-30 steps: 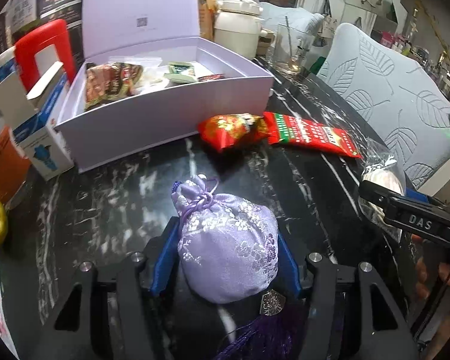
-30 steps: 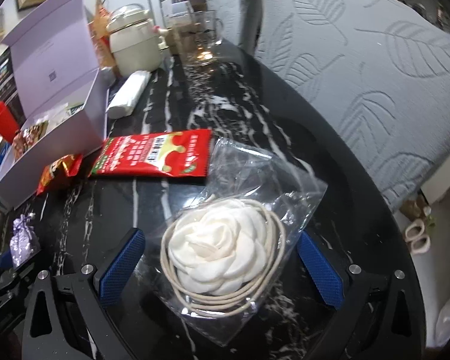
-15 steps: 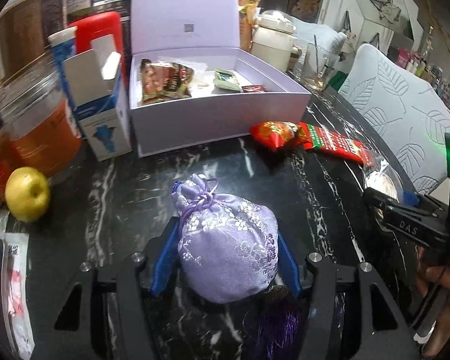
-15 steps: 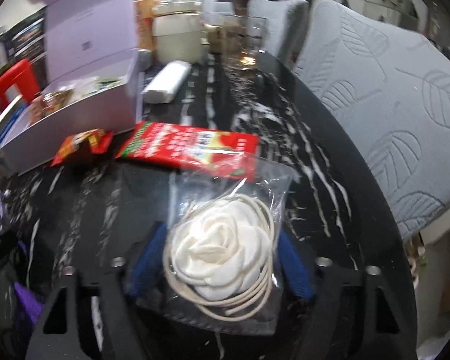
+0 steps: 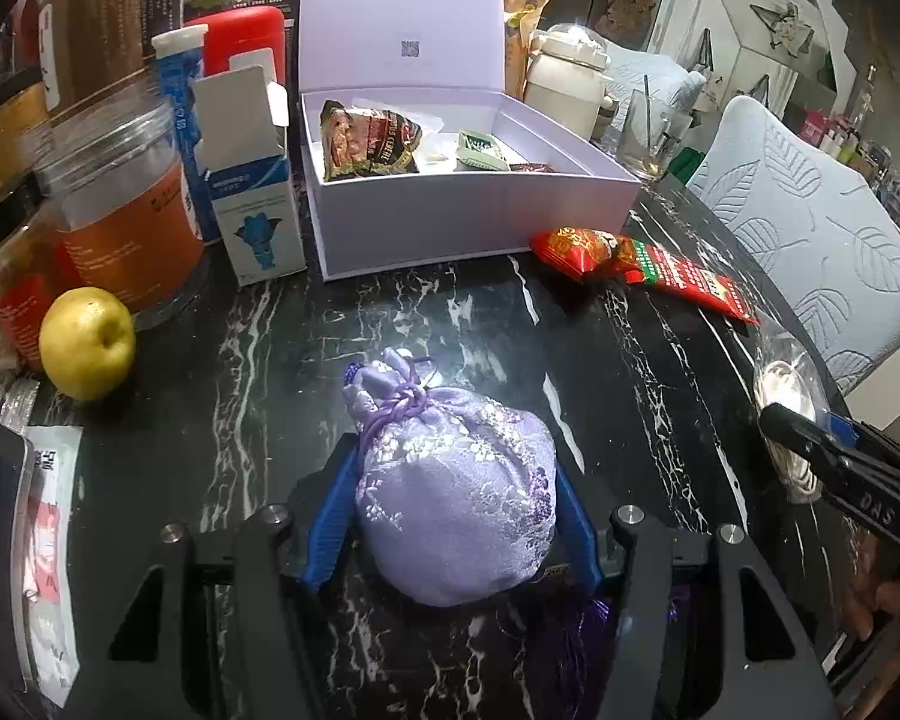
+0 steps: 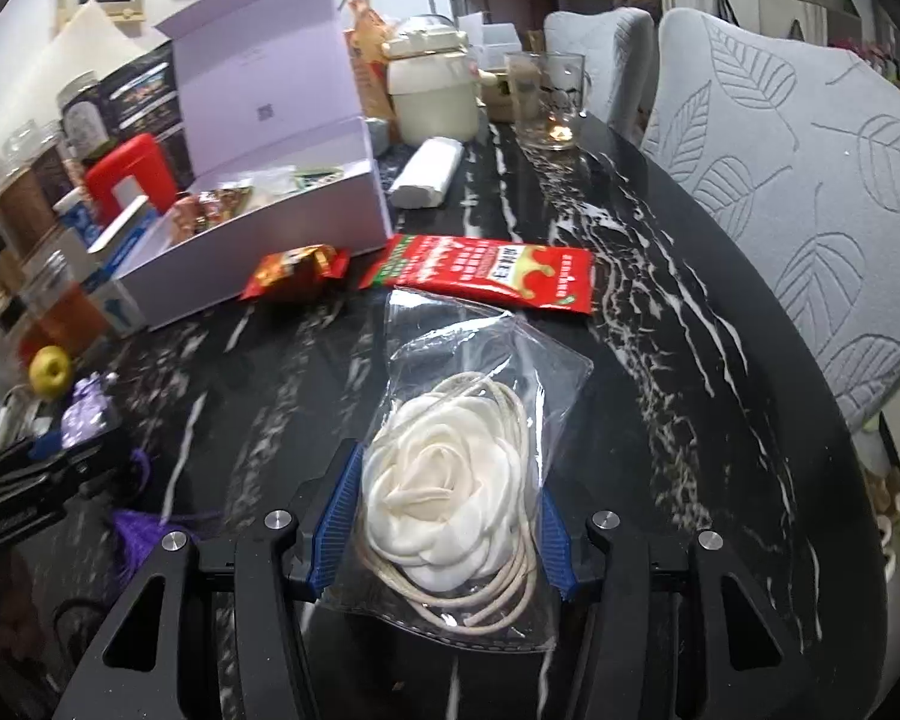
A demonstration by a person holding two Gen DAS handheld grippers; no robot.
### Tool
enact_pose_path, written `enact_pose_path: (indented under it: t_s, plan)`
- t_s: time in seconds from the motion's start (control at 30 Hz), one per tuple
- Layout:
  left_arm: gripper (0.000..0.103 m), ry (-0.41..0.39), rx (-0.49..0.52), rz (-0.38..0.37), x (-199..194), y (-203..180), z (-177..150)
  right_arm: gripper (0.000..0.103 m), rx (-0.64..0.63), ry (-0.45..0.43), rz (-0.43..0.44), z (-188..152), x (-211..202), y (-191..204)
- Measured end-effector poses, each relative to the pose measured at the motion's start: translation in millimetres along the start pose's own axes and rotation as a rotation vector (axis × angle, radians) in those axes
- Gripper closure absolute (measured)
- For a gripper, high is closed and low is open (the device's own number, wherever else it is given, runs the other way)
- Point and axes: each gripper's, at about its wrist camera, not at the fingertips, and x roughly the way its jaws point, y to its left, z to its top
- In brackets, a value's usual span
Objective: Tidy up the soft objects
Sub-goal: 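Lift the sachet and flower bag and carry them toward the lavender box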
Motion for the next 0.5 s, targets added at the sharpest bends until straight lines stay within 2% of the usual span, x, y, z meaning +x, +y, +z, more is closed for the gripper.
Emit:
enact_pose_path:
  t_s: [0.17, 0.3, 0.5]
  plan:
    - [0.044, -0.019, -0.005, -0.017, -11, 2, -1, 0.051, -0.036, -0.008, 0.030, -5, -11, 14]
    - [0.044, -0.052, -0.001, -0.028, -24, 2, -1, 0.051, -0.028, -0.019, 0.089, -6, -17, 22]
    - [0.044, -0.088, -0.010, -0.033, -39, 6, 0, 0.051, -0.037, -0.037, 0.120, -6, -24, 31]
